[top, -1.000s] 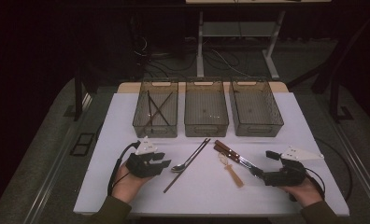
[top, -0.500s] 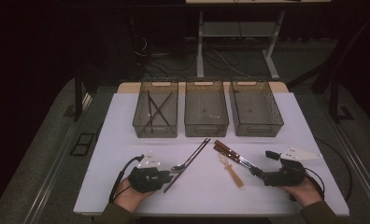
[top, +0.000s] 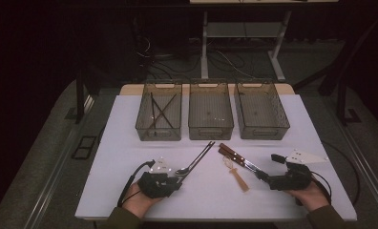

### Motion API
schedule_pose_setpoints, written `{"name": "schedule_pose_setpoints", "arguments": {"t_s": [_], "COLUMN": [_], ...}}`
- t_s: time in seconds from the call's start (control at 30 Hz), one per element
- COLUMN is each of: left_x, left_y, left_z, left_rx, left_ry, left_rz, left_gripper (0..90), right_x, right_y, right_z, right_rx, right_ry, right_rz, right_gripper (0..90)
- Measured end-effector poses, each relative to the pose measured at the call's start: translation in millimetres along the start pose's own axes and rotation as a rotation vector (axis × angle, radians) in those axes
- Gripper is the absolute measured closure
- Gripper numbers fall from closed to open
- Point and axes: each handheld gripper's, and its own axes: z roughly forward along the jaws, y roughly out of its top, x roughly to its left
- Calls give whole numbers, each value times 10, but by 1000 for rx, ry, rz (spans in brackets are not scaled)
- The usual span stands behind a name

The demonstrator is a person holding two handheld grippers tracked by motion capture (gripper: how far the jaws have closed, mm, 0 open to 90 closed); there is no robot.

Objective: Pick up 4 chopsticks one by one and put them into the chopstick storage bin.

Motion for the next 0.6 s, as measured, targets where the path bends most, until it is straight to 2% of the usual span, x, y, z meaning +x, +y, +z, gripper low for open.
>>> {"name": "schedule_pose_setpoints", "arguments": {"t_s": [0.2, 0.3, 0.6], "left_x": [-22, -28, -35], "left_y": [0, 4, 13], "left_z": [19, 20, 23], "left_rx": [-2, 7, 13], "left_ry": [17, 36, 45], "left_rz": [7, 21, 25], "left_gripper": [736, 780, 823], "right_x": [5, 4, 4], "right_y": [0, 0, 0], "right_z": [-1, 2, 3], "right_rx": [1, 2, 3], "right_ry": [0, 0, 0], "right_rz": [0, 0, -2], "right_gripper": [107, 107, 107]}}
